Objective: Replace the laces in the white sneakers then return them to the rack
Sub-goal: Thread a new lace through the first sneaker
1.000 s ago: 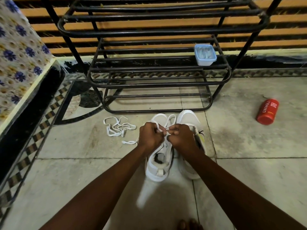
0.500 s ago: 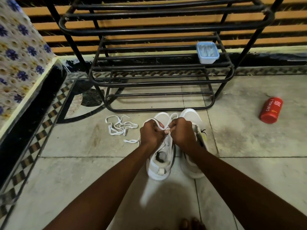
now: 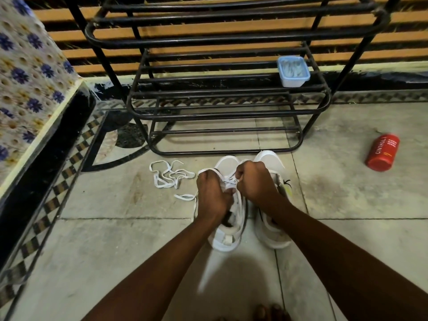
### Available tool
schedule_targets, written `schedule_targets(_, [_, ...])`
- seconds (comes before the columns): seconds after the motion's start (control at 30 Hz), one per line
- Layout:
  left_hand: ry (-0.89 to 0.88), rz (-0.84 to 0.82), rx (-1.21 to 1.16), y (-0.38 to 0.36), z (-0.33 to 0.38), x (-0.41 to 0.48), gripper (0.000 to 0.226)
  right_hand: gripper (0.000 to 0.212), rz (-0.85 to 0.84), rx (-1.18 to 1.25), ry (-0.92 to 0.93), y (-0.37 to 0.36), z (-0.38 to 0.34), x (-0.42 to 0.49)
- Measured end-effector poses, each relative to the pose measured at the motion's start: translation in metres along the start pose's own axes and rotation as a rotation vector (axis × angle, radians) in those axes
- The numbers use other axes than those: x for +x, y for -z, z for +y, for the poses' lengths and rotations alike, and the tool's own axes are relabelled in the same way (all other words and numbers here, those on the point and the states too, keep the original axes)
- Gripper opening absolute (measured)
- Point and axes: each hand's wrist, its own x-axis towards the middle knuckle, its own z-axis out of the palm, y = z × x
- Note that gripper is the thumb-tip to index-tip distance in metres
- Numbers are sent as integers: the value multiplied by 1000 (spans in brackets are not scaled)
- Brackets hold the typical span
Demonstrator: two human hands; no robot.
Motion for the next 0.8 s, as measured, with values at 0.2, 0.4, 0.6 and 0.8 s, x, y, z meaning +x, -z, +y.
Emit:
schedule_targets(0.2, [-41,-32,36,0,0,1,42,16,51,-321,157,24,9,5])
schedule_targets(0.4, [-101,31,-6,2,2,-1,36,12,256,-337,196,24,13,-4])
schedule_targets(0.6, [-140,86,4,5,6,-4,61,25,270,-268,60,25,16,0])
schedule_targets(0.8, [-140,51,103,1,2,0,73,25,557,-172,110,49,33,5])
